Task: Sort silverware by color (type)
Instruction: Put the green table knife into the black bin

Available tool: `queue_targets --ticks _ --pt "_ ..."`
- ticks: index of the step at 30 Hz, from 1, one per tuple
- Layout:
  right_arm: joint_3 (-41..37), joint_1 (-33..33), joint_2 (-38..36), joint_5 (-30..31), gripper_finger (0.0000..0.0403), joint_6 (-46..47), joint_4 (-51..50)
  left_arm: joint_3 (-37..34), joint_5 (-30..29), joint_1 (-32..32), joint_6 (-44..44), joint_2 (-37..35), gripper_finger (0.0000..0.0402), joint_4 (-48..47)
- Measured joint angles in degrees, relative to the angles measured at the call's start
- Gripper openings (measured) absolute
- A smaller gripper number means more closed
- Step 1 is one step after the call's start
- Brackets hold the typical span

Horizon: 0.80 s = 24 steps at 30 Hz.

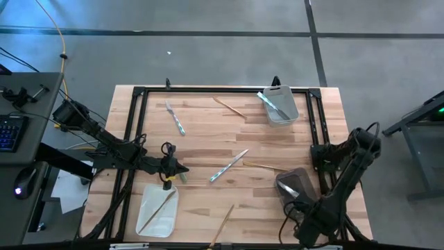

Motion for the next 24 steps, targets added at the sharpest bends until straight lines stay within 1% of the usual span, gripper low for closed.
queue_targets --ticks 7,15,18,24 --pt "-3.1 -1.6 0.0 -1.8 0.0000 -3.2 0.8 0.0 0.1 0.0 -0.9 0.0 0.0000 -0.1" --pt "-5.8 -5.4 0.0 -3.0 0.0005 -6.5 2.6 0.0 0.1 0.0 -0.6 0.0 0.0000 0.0" --pt "-6.3 -6.2 0.0 -2.9 0.0025 -7.3 1.6 0.0 0.2 0.0 -0.9 0.0 0.0000 -0.1" --pt "-6.3 -6.4 0.0 -3.3 0.0091 -7.7 -0.7 0.0 0.3 0.0 -0.9 0.0 0.0000 -0.1"
